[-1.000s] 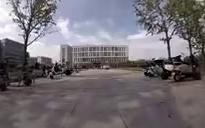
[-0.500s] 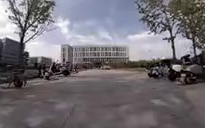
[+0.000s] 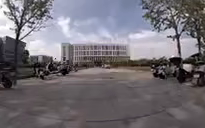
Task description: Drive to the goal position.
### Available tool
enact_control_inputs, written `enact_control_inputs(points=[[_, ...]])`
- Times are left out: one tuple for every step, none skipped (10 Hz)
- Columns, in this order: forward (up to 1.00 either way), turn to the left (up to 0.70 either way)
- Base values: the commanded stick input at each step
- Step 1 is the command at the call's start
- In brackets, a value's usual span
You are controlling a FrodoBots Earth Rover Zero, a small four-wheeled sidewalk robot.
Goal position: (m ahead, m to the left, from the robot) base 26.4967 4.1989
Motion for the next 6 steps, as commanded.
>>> enact_control_inputs(points=[[1.0, 0.0], [1.0, 0.0], [1.0, 0.0], [1.0, 0.05], [1.0, 0.38], [1.0, 0.33]])
